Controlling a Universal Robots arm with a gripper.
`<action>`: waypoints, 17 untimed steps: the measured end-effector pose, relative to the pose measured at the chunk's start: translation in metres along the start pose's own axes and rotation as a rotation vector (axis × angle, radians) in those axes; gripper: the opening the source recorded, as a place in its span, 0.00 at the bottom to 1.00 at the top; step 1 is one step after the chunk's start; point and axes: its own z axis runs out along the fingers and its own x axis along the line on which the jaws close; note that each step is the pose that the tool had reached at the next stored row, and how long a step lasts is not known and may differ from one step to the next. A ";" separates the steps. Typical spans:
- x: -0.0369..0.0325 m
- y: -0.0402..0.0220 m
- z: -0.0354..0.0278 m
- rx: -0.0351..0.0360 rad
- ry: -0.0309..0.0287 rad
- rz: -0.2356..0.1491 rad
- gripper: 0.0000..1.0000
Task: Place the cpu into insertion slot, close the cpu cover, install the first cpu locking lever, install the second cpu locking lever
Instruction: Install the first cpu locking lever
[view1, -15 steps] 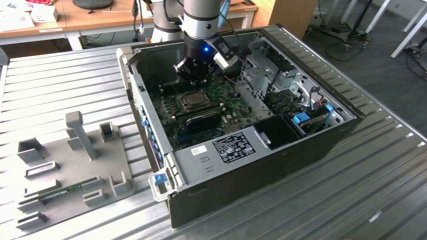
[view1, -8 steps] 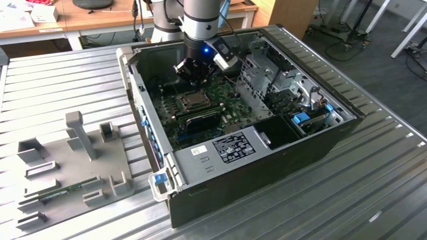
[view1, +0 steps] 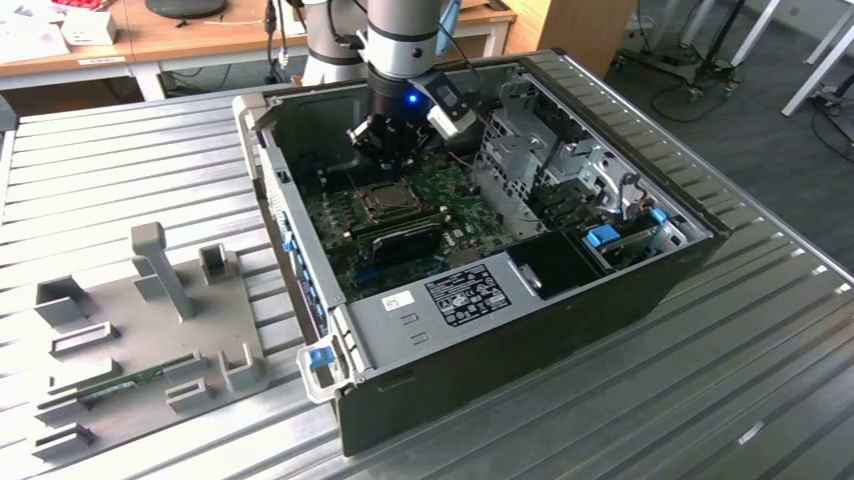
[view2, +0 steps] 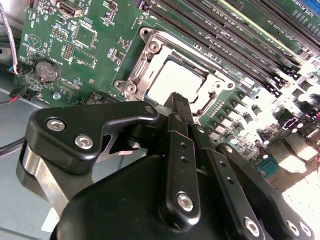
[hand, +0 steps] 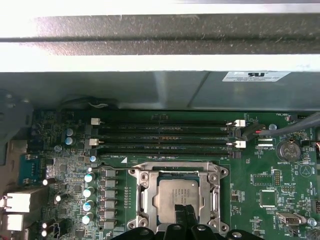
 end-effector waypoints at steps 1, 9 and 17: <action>0.0000 0.0001 -0.0008 0.0000 0.0000 0.000 0.10; -0.0003 0.0007 -0.0098 0.0000 0.0000 0.000 0.10; 0.0014 0.0007 -0.0109 0.0001 0.0000 0.000 0.10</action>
